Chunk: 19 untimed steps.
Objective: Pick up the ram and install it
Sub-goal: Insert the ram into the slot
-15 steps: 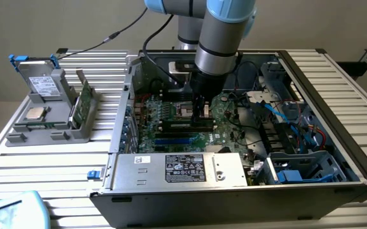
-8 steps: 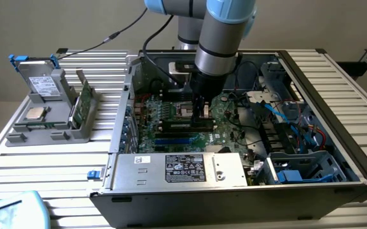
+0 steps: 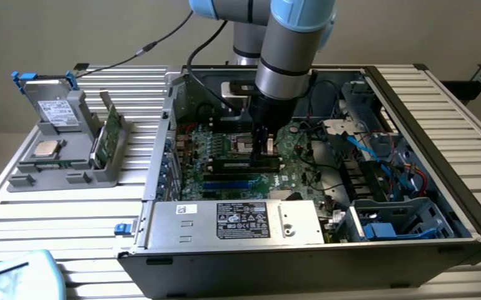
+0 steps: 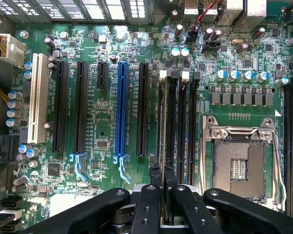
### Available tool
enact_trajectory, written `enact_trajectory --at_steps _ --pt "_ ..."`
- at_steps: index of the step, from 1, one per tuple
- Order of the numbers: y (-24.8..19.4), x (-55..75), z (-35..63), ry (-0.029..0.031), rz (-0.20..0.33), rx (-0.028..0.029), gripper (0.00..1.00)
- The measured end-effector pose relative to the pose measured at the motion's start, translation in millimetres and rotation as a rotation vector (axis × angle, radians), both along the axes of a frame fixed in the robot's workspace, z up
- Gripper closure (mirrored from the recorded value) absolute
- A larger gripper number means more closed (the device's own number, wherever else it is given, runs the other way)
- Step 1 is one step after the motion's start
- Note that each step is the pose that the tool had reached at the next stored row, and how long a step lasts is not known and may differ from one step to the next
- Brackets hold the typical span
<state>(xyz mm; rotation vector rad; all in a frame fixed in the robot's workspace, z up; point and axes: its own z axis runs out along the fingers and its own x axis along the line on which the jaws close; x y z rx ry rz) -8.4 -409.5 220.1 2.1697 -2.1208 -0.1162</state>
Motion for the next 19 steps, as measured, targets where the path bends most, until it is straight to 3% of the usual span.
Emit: enact_trajectory --at_steps 5,7,8,12,19 --pt "0.0 0.0 0.0 0.0000 0.000 0.0001 0.84" --pt "0.0 0.0 0.0 0.0000 0.000 0.0000 0.72" --pt "0.0 0.0 0.0 0.0000 0.000 0.0001 0.72" --pt "0.0 0.0 0.2 0.0000 0.000 0.0002 0.54" --pt "0.0 -10.3 15.4 -0.0033 0.000 0.0005 0.54"
